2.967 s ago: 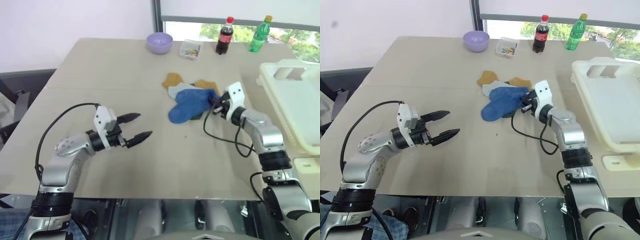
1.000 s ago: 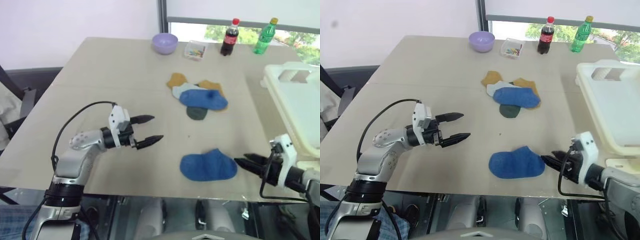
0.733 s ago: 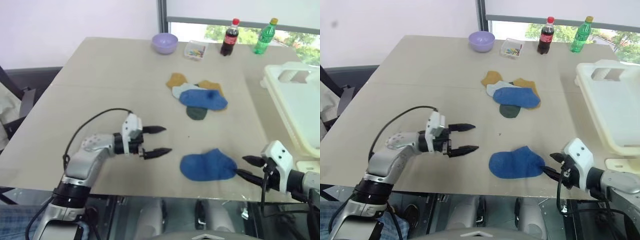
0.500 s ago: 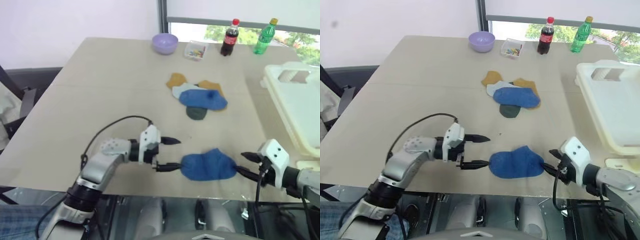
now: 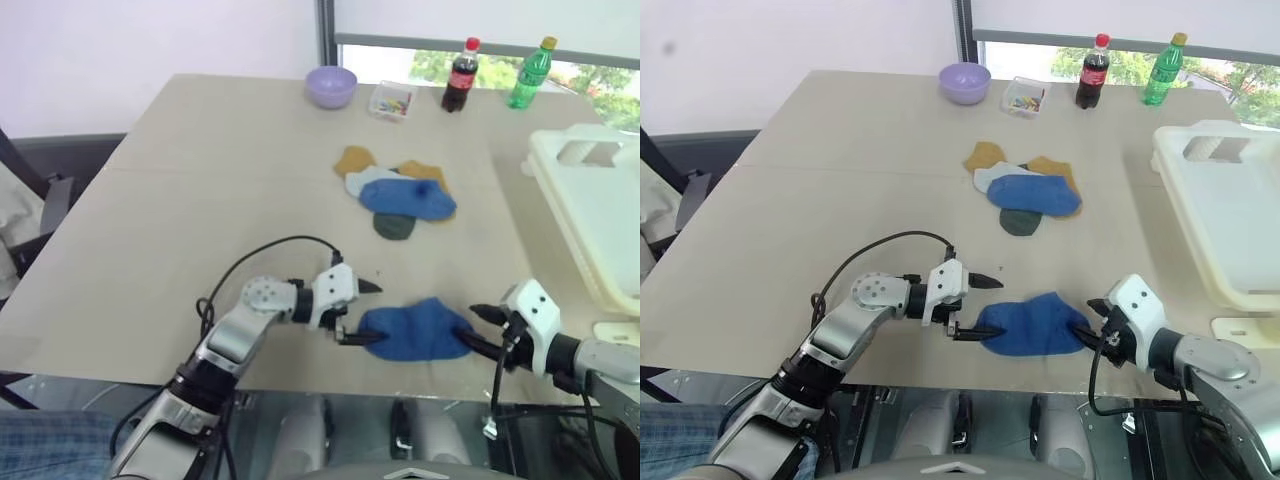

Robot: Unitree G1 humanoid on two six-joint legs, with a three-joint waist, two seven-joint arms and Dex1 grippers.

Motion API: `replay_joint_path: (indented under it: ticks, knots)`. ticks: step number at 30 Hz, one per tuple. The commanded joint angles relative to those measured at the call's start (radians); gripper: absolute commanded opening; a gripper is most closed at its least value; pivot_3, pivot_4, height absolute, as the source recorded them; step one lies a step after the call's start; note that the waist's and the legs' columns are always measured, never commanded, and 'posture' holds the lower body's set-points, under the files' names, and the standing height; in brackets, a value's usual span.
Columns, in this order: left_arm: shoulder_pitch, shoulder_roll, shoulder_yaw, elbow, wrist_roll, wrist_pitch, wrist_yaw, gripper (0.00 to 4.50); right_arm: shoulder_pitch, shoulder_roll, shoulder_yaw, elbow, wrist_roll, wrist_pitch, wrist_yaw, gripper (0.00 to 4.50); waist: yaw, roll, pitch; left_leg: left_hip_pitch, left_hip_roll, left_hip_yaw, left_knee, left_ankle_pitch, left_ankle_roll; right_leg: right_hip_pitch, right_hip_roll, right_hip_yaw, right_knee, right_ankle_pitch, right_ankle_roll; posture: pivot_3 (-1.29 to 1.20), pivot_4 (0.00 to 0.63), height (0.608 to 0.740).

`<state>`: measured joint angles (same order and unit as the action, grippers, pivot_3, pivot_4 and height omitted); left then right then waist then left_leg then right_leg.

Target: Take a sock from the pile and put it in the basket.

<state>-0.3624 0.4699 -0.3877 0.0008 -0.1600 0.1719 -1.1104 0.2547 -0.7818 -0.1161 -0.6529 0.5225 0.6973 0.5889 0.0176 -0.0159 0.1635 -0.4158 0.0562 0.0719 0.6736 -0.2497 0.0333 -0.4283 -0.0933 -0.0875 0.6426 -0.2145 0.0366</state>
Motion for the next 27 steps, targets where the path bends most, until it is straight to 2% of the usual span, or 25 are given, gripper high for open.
replay_joint_path:
  ticks: [1, 2, 4, 7, 12, 19, 24, 27]
  knots:
    - [-0.011, 0.005, -0.009, 0.005, 0.022, -0.035, -0.011, 2.66, -0.008, 0.007, -0.009, -0.016, -0.008, -0.002, -0.004, 2.83, 0.000, 0.000, 0.000, 0.000, 0.000, 0.000, 0.000, 0.000, 0.000, 0.000, 0.000, 0.000, 0.000, 0.000, 0.000, 0.00, 0.150, 0.736]
    - [-0.011, 0.005, -0.010, 0.010, 0.025, -0.041, -0.012, 2.35, -0.008, 0.012, -0.010, -0.016, -0.010, -0.003, -0.005, 2.83, -0.001, 0.000, 0.000, 0.000, 0.000, 0.000, 0.000, 0.000, 0.000, 0.000, 0.000, 0.000, 0.000, 0.000, 0.000, 0.00, 0.150, 0.736]
    - [-0.012, 0.006, -0.009, 0.019, 0.032, -0.055, -0.014, 1.29, -0.006, 0.019, -0.012, -0.018, -0.011, -0.004, -0.008, 2.83, -0.001, 0.000, 0.000, 0.000, 0.000, 0.000, 0.000, 0.000, 0.000, 0.000, 0.000, 0.000, 0.000, 0.000, 0.000, 0.00, 0.150, 0.736]
    - [-0.012, 0.013, 0.003, 0.024, 0.034, -0.062, -0.017, 0.02, 0.002, 0.025, -0.011, -0.025, -0.012, 0.004, -0.012, 2.83, -0.001, 0.000, 0.000, 0.001, 0.000, 0.000, 0.000, 0.000, 0.000, 0.000, 0.000, 0.000, 0.001, 0.000, 0.000, 0.00, 0.150, 0.736]
    - [0.006, 0.054, 0.036, -0.002, 0.020, -0.051, -0.018, 0.02, -0.004, 0.057, 0.036, -0.037, -0.015, 0.026, -0.035, 2.83, -0.004, 0.000, 0.000, 0.001, 0.001, 0.000, 0.000, 0.000, 0.000, 0.000, 0.001, 0.000, 0.001, 0.000, 0.000, 0.00, 0.150, 0.736]
    - [0.081, 0.118, 0.103, -0.092, -0.006, 0.001, 0.010, 0.02, -0.100, 0.134, 0.135, 0.009, -0.092, 0.020, -0.108, 2.83, -0.005, 0.001, -0.001, 0.001, 0.002, -0.001, 0.001, 0.000, 0.000, 0.000, 0.002, 0.001, 0.001, 0.000, -0.001, 0.00, 0.150, 0.736]
    - [0.122, 0.131, 0.115, -0.147, -0.012, 0.029, 0.030, 0.02, -0.140, 0.139, 0.137, 0.045, -0.127, 0.017, -0.109, 2.83, 0.000, 0.001, -0.001, 0.001, 0.001, 0.000, 0.001, 0.000, 0.000, 0.000, 0.002, 0.002, 0.001, 0.000, -0.001, 0.00, 0.150, 0.736]
    - [0.140, 0.127, 0.129, -0.164, -0.030, 0.056, 0.047, 0.02, -0.127, 0.120, 0.118, 0.021, -0.090, 0.032, -0.059, 2.83, -0.002, 0.001, -0.001, 0.000, 0.001, 0.000, 0.001, 0.000, 0.000, 0.000, 0.002, 0.002, 0.001, 0.000, -0.001, 0.00, 0.150, 0.736]
